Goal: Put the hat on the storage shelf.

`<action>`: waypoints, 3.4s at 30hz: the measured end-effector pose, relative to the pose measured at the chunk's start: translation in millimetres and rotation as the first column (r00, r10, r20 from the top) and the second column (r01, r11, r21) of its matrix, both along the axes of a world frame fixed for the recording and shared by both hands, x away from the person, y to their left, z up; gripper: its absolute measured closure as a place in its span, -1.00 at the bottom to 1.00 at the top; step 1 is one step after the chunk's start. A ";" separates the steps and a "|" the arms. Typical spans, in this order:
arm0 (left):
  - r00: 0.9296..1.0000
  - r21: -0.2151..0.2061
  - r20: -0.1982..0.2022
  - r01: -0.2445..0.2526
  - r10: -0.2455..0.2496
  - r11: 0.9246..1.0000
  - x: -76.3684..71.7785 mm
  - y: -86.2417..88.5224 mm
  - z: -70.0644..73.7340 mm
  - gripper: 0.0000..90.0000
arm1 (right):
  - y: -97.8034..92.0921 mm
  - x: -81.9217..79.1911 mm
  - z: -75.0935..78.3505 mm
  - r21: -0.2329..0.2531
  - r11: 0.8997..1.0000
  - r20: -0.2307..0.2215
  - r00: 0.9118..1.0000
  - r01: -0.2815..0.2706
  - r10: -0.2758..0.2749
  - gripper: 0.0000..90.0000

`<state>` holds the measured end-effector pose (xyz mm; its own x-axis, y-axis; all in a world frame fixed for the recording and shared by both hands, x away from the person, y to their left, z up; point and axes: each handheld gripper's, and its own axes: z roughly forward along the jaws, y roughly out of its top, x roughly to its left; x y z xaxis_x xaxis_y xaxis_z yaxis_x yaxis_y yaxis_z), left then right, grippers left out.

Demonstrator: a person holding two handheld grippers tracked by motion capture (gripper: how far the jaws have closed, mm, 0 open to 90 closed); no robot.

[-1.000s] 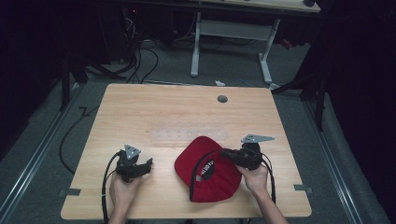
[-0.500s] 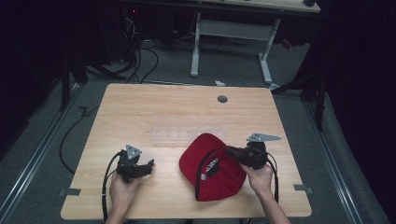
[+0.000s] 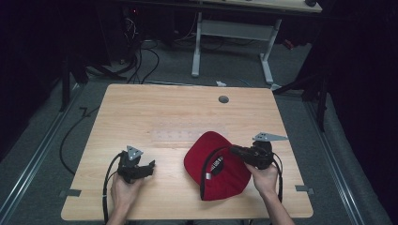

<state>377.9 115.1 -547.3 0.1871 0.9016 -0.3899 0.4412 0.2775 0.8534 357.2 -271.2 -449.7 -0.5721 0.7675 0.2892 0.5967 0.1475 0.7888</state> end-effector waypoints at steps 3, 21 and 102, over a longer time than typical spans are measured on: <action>1.000 0.005 0.008 0.008 -0.009 1.000 -1.7 -1.1 0.1 -0.43 | -1.0 -1.0 4.5 -0.007 1.000 0.007 1.000 0.004 -0.004 0.81; 0.993 0.021 0.048 0.110 -0.111 0.994 -18.2 -22.9 10.7 -0.49 | -3.2 1.1 22.1 0.015 1.000 0.019 1.000 0.018 -0.019 0.81; 0.929 0.118 0.181 0.306 -0.323 0.945 -65.7 -92.5 58.2 -0.46 | 48.8 -0.3 24.2 -0.115 0.993 -0.070 0.998 -0.002 -0.006 0.78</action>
<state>312.2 22.6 -489.2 0.5312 0.8124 -0.2408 0.3166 0.0732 0.9457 356.9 -222.3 -425.5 -0.5521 0.7989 0.2386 0.6502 0.2333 0.7231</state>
